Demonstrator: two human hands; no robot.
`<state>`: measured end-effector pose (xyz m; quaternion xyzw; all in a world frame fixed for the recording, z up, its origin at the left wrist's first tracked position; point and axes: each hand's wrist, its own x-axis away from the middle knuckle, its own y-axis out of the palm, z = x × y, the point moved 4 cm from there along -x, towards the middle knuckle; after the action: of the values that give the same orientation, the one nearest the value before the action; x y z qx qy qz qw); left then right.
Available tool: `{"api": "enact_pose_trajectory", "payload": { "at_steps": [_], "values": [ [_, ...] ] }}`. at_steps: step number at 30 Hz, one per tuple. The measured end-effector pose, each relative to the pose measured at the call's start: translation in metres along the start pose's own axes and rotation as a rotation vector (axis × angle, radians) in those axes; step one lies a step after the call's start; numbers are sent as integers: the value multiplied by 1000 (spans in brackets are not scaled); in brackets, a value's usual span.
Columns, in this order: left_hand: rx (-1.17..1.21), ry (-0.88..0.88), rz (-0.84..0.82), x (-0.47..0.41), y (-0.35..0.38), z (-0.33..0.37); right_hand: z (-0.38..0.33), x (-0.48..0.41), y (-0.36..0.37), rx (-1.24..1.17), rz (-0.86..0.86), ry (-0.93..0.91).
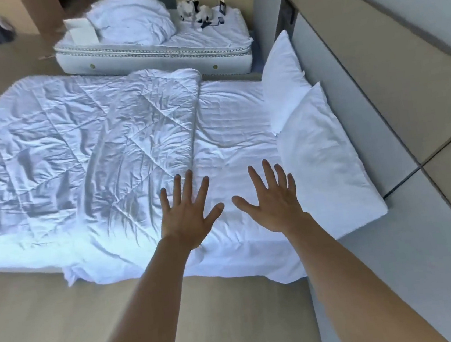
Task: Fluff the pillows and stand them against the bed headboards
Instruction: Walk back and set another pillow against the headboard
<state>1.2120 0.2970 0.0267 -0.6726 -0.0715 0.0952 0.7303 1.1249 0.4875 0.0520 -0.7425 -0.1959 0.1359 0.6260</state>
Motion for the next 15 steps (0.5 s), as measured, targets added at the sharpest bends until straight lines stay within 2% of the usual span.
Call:
{"api": "enact_pose_trajectory", "payload": {
  "at_steps": [4, 15],
  "values": [
    [9, -125, 1, 60, -3, -76, -88, 8, 14, -20, 19, -114],
    [41, -619, -46, 307, -6, -363, -433, 86, 124, -40, -200, -429]
  ]
}}
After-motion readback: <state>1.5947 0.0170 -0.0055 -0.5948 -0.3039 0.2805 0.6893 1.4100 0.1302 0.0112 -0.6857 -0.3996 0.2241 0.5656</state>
